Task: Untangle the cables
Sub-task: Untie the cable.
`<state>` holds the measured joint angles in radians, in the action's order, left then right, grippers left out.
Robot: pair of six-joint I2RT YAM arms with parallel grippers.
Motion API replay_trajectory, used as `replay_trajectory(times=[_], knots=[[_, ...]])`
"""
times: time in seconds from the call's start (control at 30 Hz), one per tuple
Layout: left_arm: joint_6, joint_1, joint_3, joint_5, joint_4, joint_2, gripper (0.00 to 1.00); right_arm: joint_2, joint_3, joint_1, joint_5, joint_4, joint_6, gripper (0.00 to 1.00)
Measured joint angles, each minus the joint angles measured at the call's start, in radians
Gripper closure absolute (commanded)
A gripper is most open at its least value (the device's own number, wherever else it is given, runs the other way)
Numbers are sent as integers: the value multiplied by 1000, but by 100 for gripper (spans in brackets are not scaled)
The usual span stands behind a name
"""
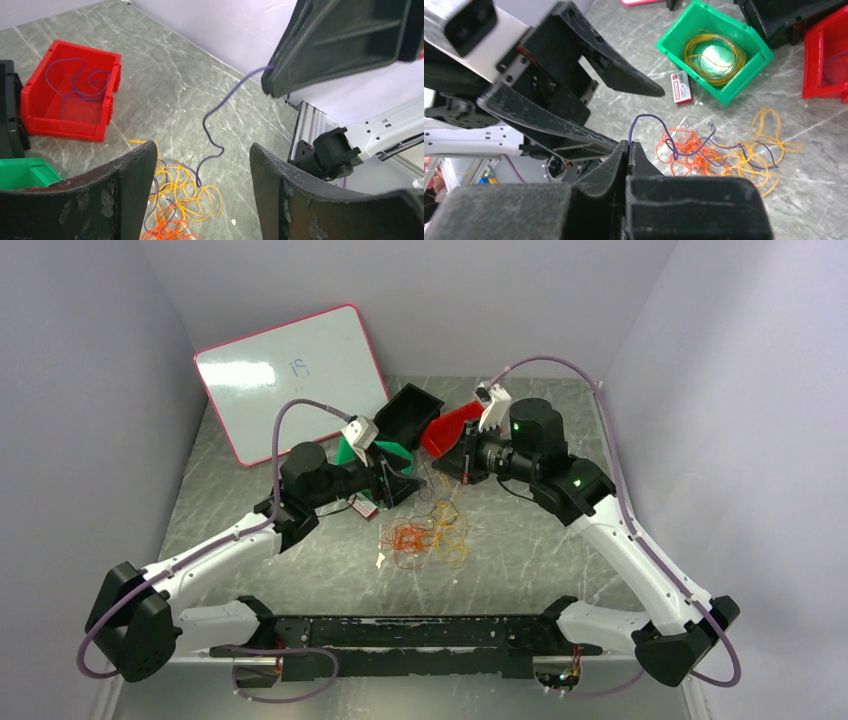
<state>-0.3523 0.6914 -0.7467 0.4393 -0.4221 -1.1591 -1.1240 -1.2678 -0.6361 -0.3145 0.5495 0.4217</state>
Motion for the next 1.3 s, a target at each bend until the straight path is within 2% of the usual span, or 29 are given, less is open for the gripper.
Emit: replay_trajectory(times=[0.2, 0.4, 0.47, 0.63, 0.7, 0.9, 1.17, 1.23, 1.3], knots=[[1, 6, 7, 37, -34, -20, 30, -6, -44, 0, -38, -38, 29, 100], [1, 21, -32, 45, -43, -83, 42, -20, -58, 0, -94, -81, 50, 100], [0, 23, -43, 51, -53, -106, 51, -20, -63, 0, -105, -90, 55, 100], [-11, 29, -45, 69, -67, -144, 85, -32, -130, 0, -105, -100, 52, 100], [-26, 32, -45, 71, -68, -147, 92, -42, -173, 0, -92, -101, 43, 100], [-48, 34, -39, 65, -66, -119, 93, -74, -277, 0, -42, -118, 4, 100], [2, 37, -42, -5, 30, 9, 93, -66, -202, 0, 21, -118, -11, 100], [19, 37, -42, -27, 48, 30, 86, -61, -194, 0, 32, -117, -11, 100], [32, 37, -42, -42, 66, 39, 71, -52, -195, 0, 42, -119, -13, 100]])
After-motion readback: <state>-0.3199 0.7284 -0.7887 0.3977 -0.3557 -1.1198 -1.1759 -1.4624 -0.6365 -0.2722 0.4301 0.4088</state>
